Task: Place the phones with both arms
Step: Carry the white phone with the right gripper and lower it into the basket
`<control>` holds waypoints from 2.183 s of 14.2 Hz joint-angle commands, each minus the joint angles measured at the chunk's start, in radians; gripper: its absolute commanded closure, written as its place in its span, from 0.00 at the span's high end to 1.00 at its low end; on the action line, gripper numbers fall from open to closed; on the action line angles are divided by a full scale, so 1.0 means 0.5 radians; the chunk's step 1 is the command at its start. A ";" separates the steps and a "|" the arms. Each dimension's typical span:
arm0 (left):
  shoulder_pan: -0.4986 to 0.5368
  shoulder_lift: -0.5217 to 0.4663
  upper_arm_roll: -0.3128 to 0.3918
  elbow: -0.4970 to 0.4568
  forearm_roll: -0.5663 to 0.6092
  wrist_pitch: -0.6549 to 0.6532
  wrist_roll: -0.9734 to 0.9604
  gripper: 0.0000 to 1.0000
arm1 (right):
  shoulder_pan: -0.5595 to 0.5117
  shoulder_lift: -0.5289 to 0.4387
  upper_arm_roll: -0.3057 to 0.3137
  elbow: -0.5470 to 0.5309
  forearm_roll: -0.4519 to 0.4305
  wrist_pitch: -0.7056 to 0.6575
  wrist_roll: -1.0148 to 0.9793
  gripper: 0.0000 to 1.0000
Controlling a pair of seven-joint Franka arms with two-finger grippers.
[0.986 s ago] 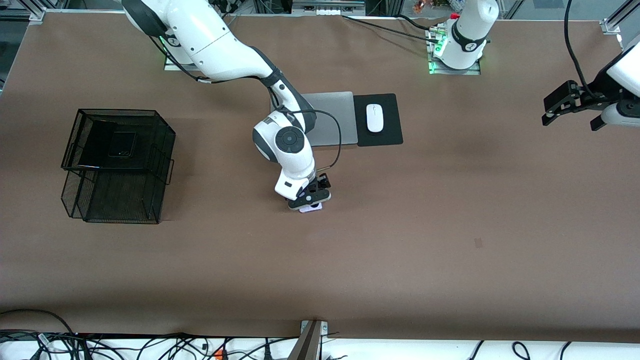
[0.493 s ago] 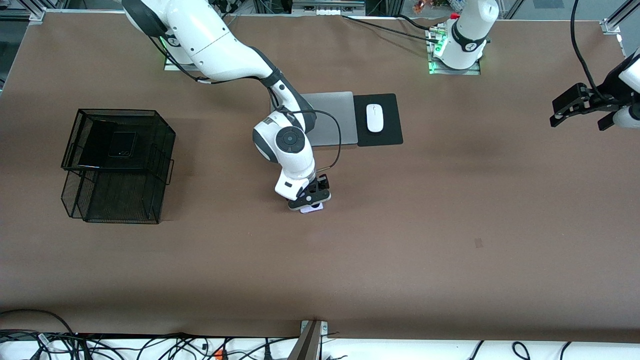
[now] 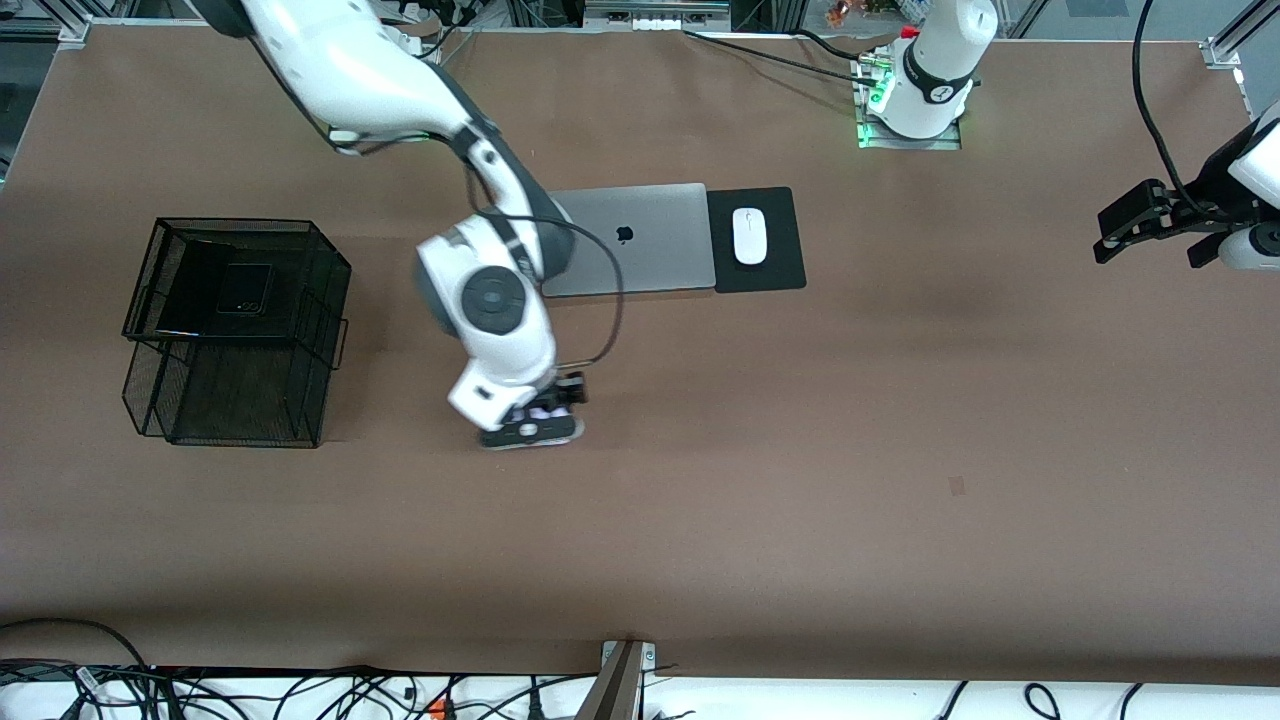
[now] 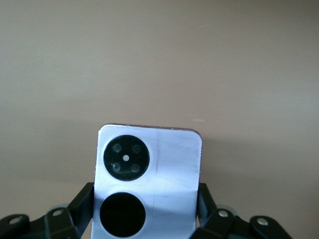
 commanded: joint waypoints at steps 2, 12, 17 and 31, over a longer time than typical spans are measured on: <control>0.013 0.003 -0.015 -0.012 -0.001 0.023 -0.026 1.00 | -0.013 -0.241 -0.284 -0.093 0.006 -0.396 -0.269 0.01; 0.013 0.015 -0.018 -0.006 -0.001 0.023 -0.026 1.00 | -0.136 -0.483 -0.993 -0.656 0.366 -0.285 -1.248 0.01; 0.013 0.015 -0.015 -0.003 -0.001 0.023 -0.026 1.00 | -0.151 -0.557 -1.107 -1.157 0.423 0.400 -1.472 0.02; 0.016 0.015 -0.012 0.000 0.002 0.022 -0.026 1.00 | -0.210 -0.361 -1.181 -1.231 0.746 0.505 -1.478 0.08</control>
